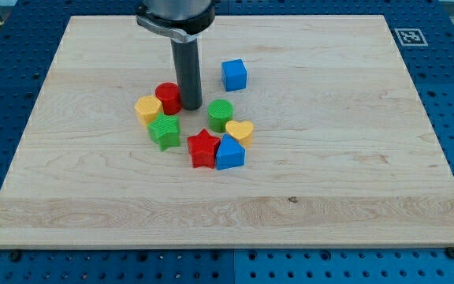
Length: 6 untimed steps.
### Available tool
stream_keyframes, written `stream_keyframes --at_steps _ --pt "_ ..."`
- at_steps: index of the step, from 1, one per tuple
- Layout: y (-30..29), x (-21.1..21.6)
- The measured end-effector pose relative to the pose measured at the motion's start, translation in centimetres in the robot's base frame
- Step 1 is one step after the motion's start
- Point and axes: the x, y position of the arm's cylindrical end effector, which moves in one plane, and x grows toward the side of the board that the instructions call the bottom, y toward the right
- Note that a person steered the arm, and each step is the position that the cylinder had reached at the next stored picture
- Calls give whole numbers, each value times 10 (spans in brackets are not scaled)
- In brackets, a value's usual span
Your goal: Slide the green circle slightly right
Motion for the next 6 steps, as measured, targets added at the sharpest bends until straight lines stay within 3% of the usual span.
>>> stream_keyframes --at_steps 3,6 --pt "-1 34" --pt "84 36"
